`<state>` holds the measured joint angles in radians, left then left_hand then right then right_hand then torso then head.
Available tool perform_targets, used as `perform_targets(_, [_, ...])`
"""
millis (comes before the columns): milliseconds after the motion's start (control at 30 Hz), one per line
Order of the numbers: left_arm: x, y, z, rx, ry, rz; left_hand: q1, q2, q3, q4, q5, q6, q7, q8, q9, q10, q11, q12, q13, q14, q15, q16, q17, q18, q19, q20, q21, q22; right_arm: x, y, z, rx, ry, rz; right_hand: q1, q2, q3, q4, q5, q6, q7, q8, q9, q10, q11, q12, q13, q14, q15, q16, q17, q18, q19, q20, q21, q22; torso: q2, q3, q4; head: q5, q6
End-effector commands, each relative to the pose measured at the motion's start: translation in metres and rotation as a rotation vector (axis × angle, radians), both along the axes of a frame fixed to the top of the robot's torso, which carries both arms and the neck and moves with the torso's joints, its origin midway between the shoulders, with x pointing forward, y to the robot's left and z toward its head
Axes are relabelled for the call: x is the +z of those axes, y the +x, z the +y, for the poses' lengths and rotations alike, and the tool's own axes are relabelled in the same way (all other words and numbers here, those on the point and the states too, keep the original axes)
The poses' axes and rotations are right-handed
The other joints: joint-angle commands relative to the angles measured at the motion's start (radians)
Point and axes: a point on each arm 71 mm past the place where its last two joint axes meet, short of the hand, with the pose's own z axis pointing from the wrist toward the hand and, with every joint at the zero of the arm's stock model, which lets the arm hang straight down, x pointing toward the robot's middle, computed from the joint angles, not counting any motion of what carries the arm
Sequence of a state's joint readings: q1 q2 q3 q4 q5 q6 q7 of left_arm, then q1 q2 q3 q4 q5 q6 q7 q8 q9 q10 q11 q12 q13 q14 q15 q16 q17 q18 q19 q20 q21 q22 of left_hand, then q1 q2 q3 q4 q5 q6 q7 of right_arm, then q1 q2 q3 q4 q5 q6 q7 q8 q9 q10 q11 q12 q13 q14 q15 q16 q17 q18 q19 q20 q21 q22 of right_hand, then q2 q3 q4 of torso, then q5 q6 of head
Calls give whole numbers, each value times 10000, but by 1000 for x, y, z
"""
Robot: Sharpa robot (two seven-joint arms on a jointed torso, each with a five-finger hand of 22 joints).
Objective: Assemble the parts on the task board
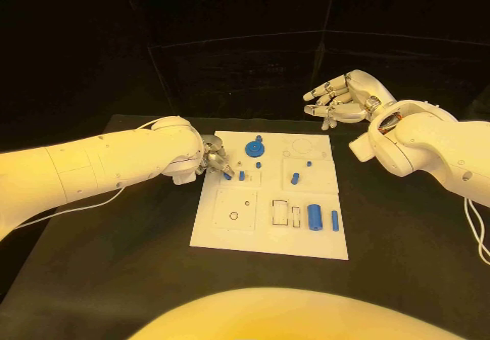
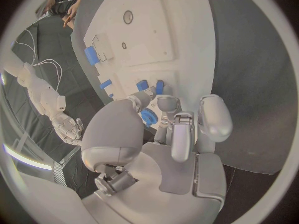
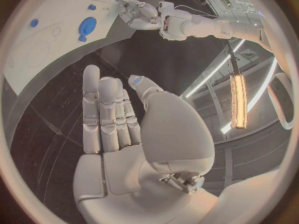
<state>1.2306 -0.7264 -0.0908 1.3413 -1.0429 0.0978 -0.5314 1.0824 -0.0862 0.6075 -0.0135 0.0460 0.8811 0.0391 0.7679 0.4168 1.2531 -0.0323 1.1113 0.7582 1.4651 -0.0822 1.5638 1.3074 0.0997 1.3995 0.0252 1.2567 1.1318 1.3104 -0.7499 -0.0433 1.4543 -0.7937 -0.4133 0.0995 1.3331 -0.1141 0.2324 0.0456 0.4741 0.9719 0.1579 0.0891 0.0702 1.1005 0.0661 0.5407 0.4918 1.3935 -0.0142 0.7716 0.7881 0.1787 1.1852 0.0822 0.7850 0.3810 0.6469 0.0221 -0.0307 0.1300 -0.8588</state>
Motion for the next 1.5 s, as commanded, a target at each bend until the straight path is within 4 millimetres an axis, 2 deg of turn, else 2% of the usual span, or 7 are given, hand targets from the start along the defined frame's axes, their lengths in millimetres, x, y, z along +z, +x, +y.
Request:
perform_targets(33, [-2,-1,-1,-128,187,203,-217,-30,-206,118,47,95,-43,56,28,67,-18,73,41,1057,-70,70,2634,-67,54,-19,63,29,2,0,1,97,40,-28,3,-65,68,30,18,-63,2,-39,-2,-53,1,-15,-35,-60,-12,-22,36,48,74,34,-58,-21,-3,-1,6,-8,-7])
perform_targets(900, [-3,4,1,164,262,80,-845,-97,-1004,633,46,208,-90,199,65,125,-62,184,152,1057,-123,70,2634,-88,109,-81,107,125,1,0,1,85,37,-25,-6,-67,71,37,18,-63,3,-39,-1,-54,3,-12,-39,-61,-11,-29,35,48,76,35,-62,-24,-3,-2,3,-42,-22])
perform_targets(1033, [-3,4,1,168,263,79,-1034,-197,-1307,779,44,225,-80,235,76,130,-53,204,168,1057,-118,70,2634,-89,112,-81,103,128,1,0,1,82,35,-23,-6,-67,71,37,18,-63,3,-39,-1,-54,3,-12,-39,-61,-11,-29,35,48,76,35,-62,-24,-5,-1,1,-42,-25])
perform_targets(1200, [-2,4,2,203,179,-28,-1420,-377,-2014,1118,43,233,-61,270,81,118,-34,216,158,1057,-106,70,2634,-89,114,-72,90,128,1,0,1,83,32,-19,-15,-68,72,44,18,-64,4,-38,-1,-56,4,-11,-42,-64,-9,-41,28,48,77,36,-66,-25,-5,-6,7,-50,-23])
perform_targets(1367, [0,4,5,311,-18,-198,-1441,-396,-2523,1280,47,128,-46,227,54,15,-25,120,-12,1057,-105,70,2634,-77,97,-72,43,82,1,0,0,81,27,-11,-15,-68,72,44,18,-64,4,-38,-1,-56,4,-11,-42,-64,-9,-41,28,48,77,36,-66,-25,-3,-4,7,-58,-22])
perform_targets(1500, [2,3,8,499,-337,-394,-1312,-304,-2941,1410,47,-169,64,-14,-77,-225,57,-141,-436,1057,-50,70,2634,-76,89,-40,6,50,1,0,0,76,25,-10,-15,-68,72,44,18,-64,4,-38,-1,-56,4,-11,-42,-64,-9,-41,28,48,77,36,-66,-25,-7,-8,10,-64,-27])
